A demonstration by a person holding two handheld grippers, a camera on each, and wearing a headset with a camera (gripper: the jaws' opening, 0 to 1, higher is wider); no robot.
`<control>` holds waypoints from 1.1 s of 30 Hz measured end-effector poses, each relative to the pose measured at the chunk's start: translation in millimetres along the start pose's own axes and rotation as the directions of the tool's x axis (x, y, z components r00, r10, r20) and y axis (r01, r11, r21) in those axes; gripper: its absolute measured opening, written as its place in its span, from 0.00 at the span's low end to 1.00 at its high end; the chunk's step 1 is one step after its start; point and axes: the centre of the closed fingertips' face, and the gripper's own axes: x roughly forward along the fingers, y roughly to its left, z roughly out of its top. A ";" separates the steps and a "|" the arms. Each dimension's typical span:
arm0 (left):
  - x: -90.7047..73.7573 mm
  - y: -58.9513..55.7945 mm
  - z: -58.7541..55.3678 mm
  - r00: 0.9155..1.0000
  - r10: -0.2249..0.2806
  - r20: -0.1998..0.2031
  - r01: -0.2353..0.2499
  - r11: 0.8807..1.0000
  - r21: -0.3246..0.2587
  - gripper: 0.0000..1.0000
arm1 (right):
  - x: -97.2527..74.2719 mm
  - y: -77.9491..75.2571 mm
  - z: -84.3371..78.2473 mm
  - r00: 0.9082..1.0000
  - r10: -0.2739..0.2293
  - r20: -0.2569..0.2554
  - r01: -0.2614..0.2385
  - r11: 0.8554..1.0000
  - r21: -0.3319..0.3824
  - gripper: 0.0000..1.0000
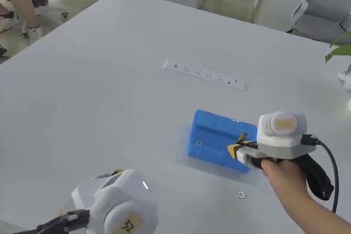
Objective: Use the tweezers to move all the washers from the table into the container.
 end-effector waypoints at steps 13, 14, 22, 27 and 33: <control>-1.1 -0.7 1.9 1.000 0.000 0.006 0.000 1.000 0.006 0.99 | -31.3 -4.4 24.5 0.995 0.005 0.100 -0.004 1.000 -0.010 0.04; -1.3 -0.9 2.4 1.000 -0.001 0.006 0.001 1.000 0.006 0.99 | -34.1 -5.3 25.6 0.994 0.003 0.105 -0.001 1.000 -0.014 0.04; -0.1 -2.4 3.9 1.000 -0.005 0.007 0.005 1.000 0.011 0.99 | -58.0 -11.9 27.1 0.989 0.002 0.149 0.001 1.000 -0.019 0.04; 0.4 -4.5 3.8 1.000 -0.009 0.001 0.009 1.000 0.016 0.99 | -68.5 -6.8 19.6 0.989 0.001 0.146 0.005 0.999 -0.038 0.04; -0.4 -5.4 5.4 1.000 -0.012 0.006 0.012 1.000 0.015 0.99 | -75.7 -0.9 6.2 0.992 0.008 0.130 -0.005 1.000 -0.025 0.04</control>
